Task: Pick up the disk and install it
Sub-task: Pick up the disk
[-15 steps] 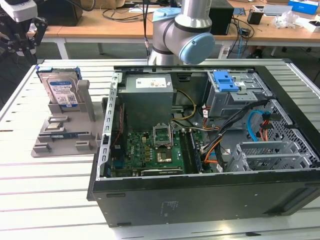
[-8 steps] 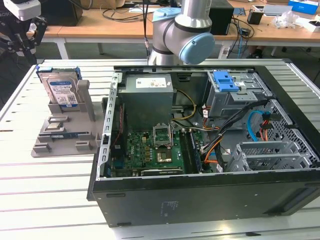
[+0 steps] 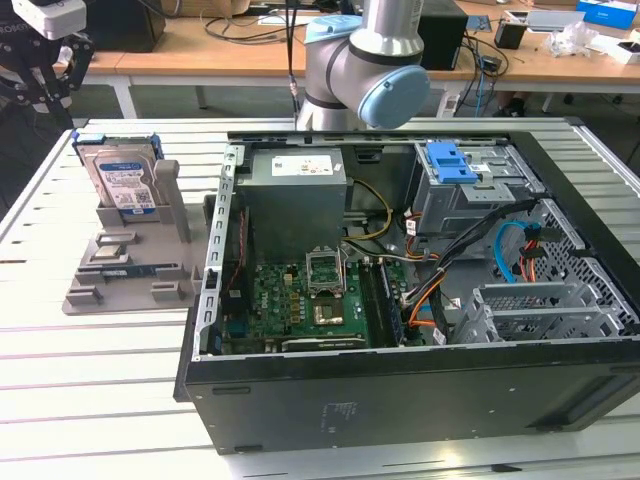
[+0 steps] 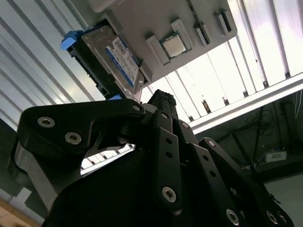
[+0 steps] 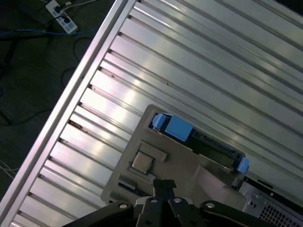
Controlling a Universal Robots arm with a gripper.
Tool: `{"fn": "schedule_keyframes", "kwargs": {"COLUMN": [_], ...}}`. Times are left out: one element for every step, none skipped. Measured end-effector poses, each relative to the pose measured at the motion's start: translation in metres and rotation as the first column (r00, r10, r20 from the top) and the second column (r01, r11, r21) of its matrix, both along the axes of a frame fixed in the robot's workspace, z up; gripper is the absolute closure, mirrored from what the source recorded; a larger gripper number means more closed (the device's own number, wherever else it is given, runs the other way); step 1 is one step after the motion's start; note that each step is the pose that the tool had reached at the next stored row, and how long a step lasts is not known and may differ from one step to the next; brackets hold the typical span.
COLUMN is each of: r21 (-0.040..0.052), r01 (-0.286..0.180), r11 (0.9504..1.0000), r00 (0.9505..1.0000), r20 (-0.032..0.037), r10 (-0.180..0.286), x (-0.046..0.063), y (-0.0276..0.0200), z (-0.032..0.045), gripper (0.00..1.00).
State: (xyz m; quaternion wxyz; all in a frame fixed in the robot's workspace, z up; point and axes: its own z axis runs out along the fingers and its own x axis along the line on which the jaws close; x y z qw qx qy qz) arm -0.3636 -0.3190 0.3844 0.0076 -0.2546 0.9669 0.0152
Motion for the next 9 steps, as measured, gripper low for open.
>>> {"fn": "schedule_keyframes", "kwargs": {"r21": [-0.0005,-0.0008,-0.0010,-0.0012,-0.0014,-0.0017,-0.0019,-0.0023,-0.0024], "r01": [-0.018,-0.025,-0.031,-0.039,-0.045,-0.051,-0.057,-0.065,-0.070], "r11": [0.9998,0.9997,0.9995,0.9992,0.9990,0.9987,0.9984,0.9979,0.9975], "r00": [0.9998,0.9997,0.9995,0.9993,0.9990,0.9987,0.9984,0.9979,0.9975], "r20": [0.0000,0.0000,0.0001,0.0000,0.0000,0.0000,0.0000,-0.0001,-0.0001], "r10": [0.018,0.025,0.031,0.039,0.045,0.051,0.057,0.065,0.070], "x": [0.0000,0.0000,0.0000,0.0000,0.0000,0.0000,0.0000,0.0000,0.0000], "y": [0.0000,0.0000,0.0000,0.0000,0.0000,0.0000,0.0000,0.0000,0.0000], "z": [0.0000,0.0000,0.0000,0.0000,0.0000,0.0000,0.0000,0.0000,0.0000], "gripper": [0.89,0.89,0.89,0.89,0.89,0.89,0.89,0.89,0.89]}}
